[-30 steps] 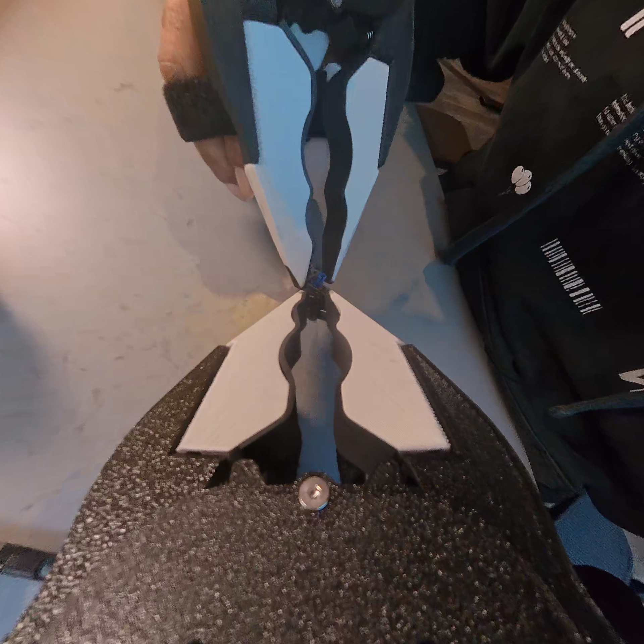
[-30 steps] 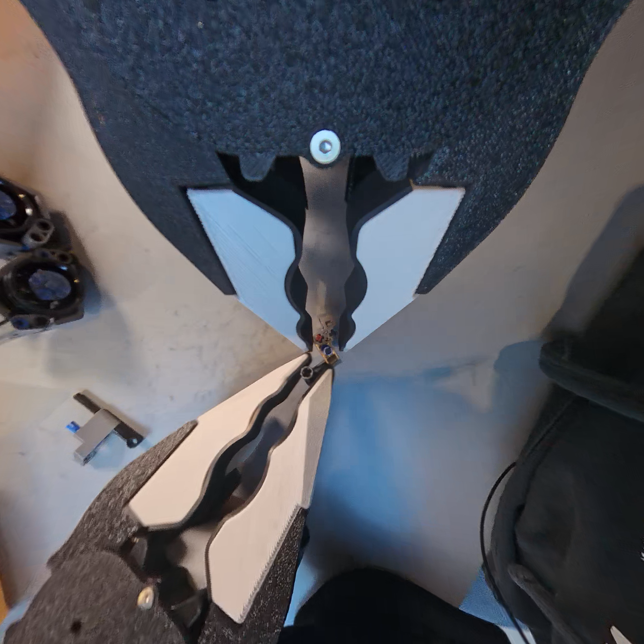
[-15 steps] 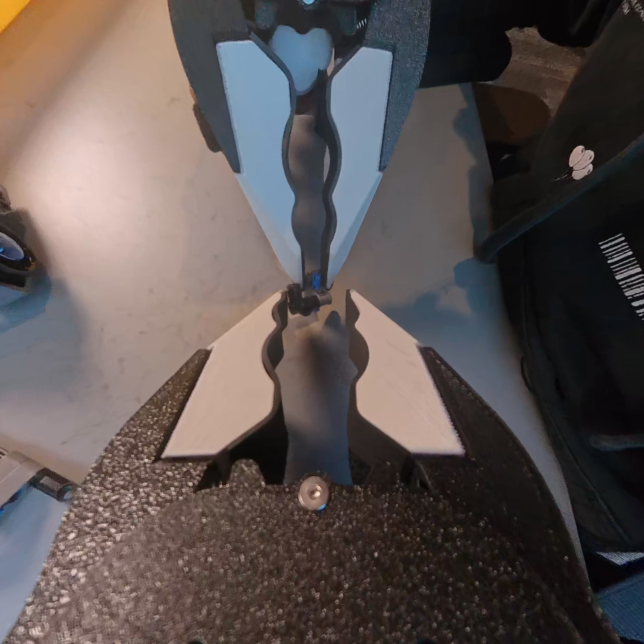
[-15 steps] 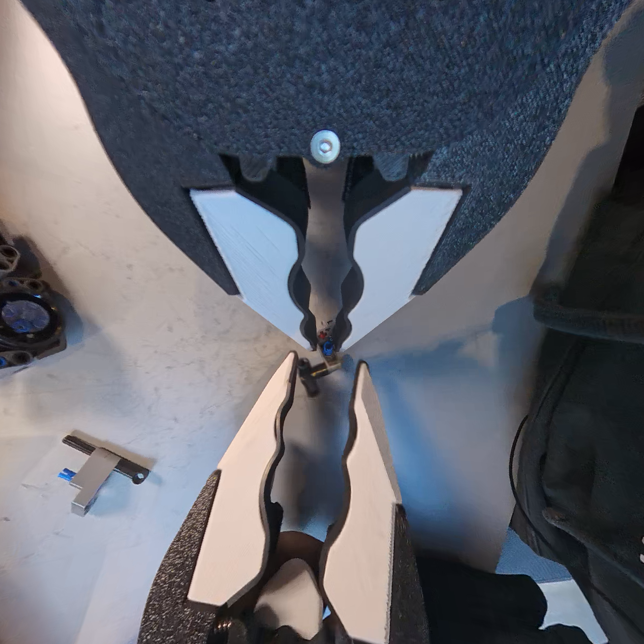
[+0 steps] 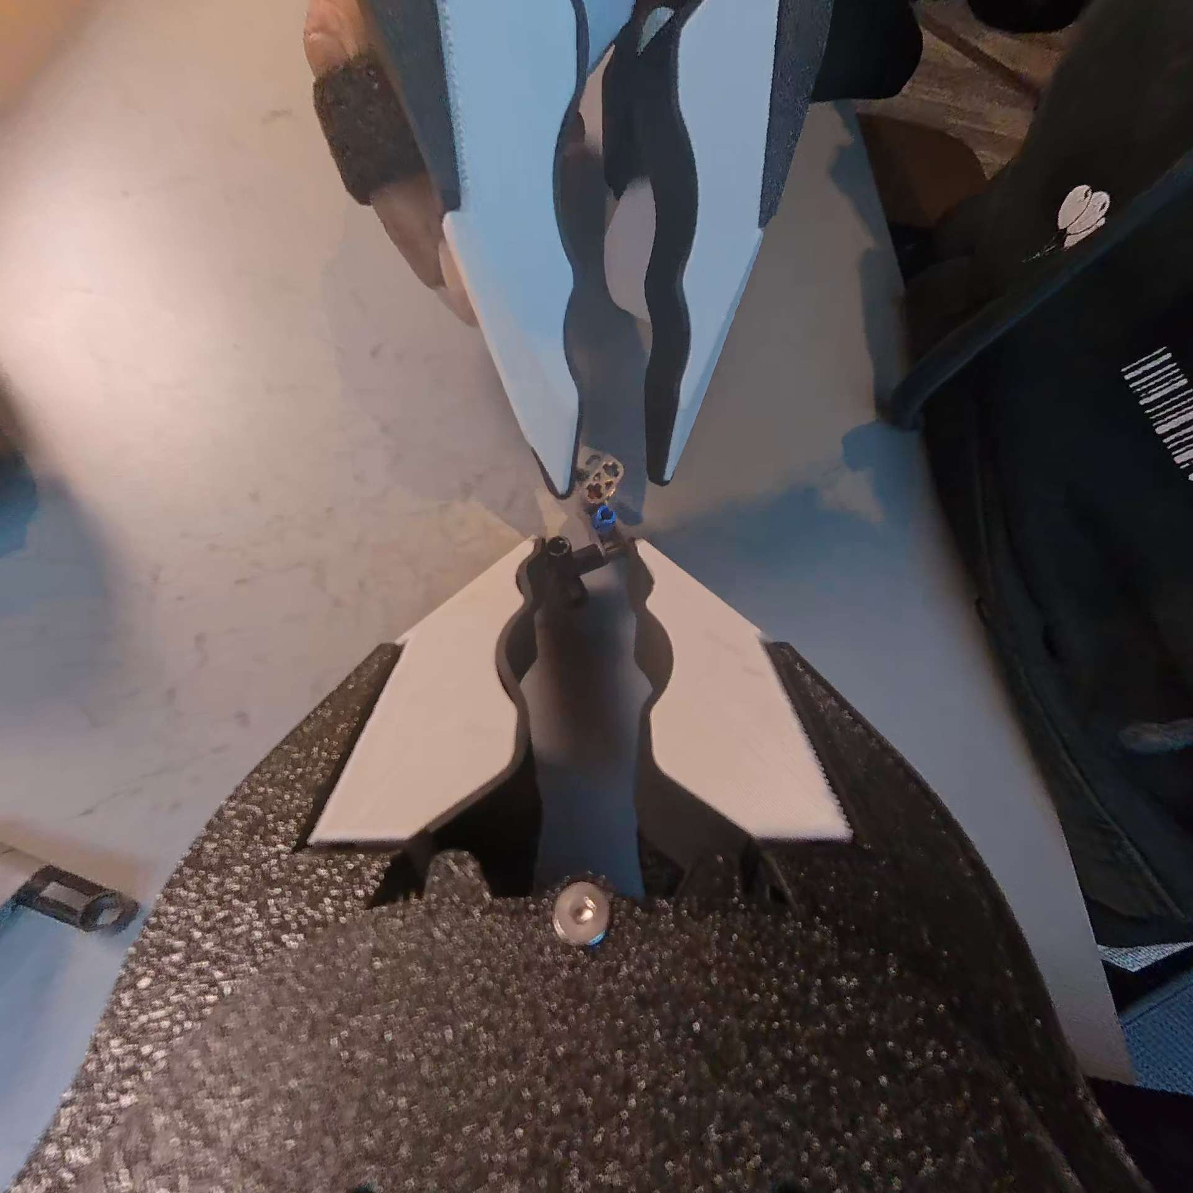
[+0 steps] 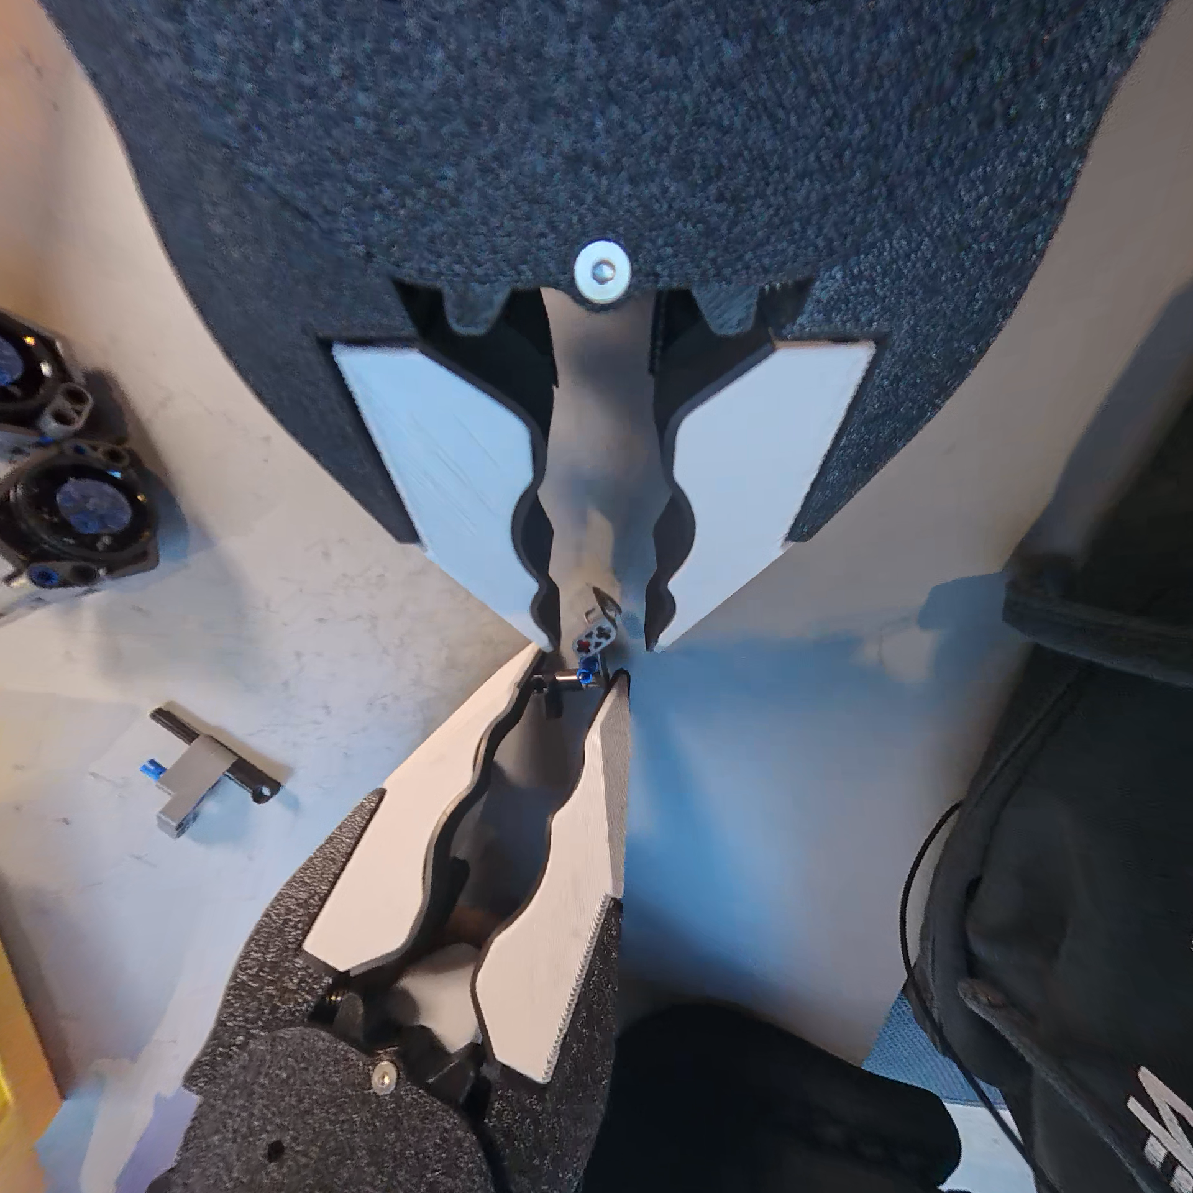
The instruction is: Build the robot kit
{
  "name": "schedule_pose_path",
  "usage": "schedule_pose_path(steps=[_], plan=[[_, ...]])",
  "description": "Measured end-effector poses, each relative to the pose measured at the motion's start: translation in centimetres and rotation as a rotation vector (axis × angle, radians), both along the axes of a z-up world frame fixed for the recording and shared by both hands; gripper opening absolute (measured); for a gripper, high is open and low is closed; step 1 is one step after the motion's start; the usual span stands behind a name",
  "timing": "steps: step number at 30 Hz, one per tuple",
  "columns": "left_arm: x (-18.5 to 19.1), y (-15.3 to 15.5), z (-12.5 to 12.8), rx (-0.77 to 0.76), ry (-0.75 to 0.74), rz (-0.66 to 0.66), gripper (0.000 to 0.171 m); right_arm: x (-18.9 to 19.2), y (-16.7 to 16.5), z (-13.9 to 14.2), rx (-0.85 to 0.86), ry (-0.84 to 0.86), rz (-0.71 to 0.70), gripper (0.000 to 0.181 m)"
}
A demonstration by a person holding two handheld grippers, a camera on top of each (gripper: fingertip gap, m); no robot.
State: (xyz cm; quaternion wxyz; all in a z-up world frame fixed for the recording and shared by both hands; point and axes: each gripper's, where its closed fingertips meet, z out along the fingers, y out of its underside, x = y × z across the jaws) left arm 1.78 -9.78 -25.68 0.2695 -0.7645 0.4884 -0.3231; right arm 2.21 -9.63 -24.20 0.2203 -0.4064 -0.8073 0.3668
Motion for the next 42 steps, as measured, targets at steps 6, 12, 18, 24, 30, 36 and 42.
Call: schedule_pose_path(steps=[6,12,18,24,30,36,42], plan=[[0.10,-0.05,-0.03,0.007,0.010,-0.027,0.024,-0.10,-0.34,-0.57,-0.027,-0.034,0.016,0.019],[0.22,-0.05,-0.06,0.014,0.022,-0.057,0.024,0.25,-0.47,-0.26,-0.133,-0.080,0.032,0.021],[0.36,-0.09,-0.10,0.016,0.055,-0.096,0.024,0.02,-0.07,0.38,-0.151,-0.071,0.043,0.021],[0.47,-0.32,-0.08,-0.004,0.070,-0.114,0.024,0.38,-0.46,-0.61,-0.074,-0.087,0.078,0.013],[0.44,-0.40,-0.07,-0.019,0.069,-0.115,0.024,0.42,-0.81,0.21,-0.069,-0.046,0.093,0.020],[0.55,-0.48,0.01,-0.035,0.062,-0.120,0.024,0.49,-0.61,-0.04,-0.031,-0.056,0.088,0.012],[0.64,-0.54,-0.03,-0.014,0.063,-0.090,0.024,0.42,-0.67,-0.24,0.026,-0.096,0.029,0.005]])
